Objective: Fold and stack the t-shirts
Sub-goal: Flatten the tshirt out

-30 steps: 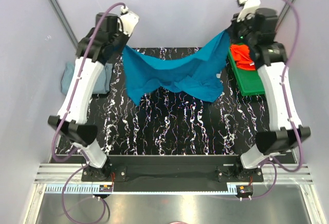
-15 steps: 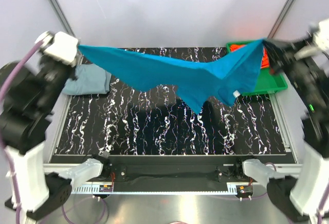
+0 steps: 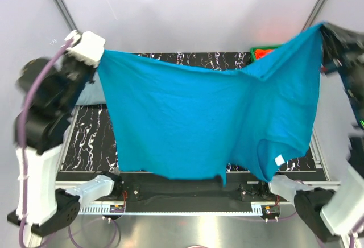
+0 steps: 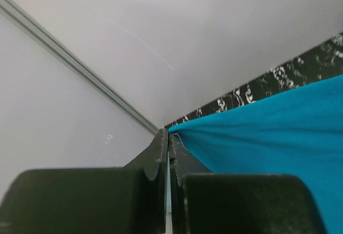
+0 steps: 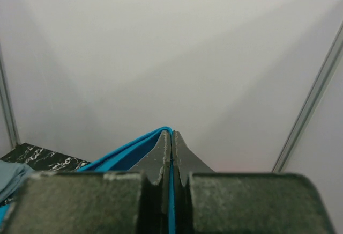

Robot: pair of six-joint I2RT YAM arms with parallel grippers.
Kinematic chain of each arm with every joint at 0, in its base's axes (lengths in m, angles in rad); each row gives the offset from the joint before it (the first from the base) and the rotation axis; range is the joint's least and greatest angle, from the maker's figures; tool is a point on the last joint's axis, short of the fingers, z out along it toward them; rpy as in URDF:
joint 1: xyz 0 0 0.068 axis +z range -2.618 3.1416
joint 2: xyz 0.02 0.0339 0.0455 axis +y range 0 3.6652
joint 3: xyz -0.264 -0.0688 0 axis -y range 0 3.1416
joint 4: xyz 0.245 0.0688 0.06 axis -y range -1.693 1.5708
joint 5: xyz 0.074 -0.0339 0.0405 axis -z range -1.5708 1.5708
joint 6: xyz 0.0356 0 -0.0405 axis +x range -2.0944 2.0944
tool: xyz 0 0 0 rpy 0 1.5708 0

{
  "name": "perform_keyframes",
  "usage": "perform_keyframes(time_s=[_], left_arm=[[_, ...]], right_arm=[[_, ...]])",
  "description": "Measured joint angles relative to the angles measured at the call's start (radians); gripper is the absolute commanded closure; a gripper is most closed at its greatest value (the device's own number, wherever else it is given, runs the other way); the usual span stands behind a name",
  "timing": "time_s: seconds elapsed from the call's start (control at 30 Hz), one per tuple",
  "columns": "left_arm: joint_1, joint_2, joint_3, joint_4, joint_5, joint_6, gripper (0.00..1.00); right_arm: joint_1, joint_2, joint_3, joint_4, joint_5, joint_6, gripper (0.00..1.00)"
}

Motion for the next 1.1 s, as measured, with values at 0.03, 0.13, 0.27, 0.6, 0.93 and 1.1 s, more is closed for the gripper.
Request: perform_keyframes(time_s=[0.03,0.13,0.27,0.6,0.93,1.1], left_arm=[[0.000,0.027,-0.020,0.016,-0.011,0.008,1.00],[0.016,0.109,-0.067,0.052,-0.031,0.021,1.00],[0.071,0.250,-0.174,0.119,-0.028,0.022,1.00],[0.127,0.565,-0.355,0.187,-0.012,0.014,1.00],[0.182,1.089,0.014,0.159,-0.005,-0.028,1.00],[0.184,1.163,0.110,0.161,-0.009,-0.028,1.00]], right_arm=[[0.000,0.027,-0.021,0.037,0.006,-0.004,1.00],[0.000,0.100,-0.122,0.128,0.020,-0.014,1.00],[-0.001,0.215,-0.323,0.251,0.021,-0.030,1.00],[-0.042,0.544,-0.701,0.412,-0.030,-0.041,1.00],[-0.079,1.029,-0.407,0.460,-0.039,-0.034,1.00],[-0.082,1.176,-0.230,0.423,-0.039,-0.035,1.00]])
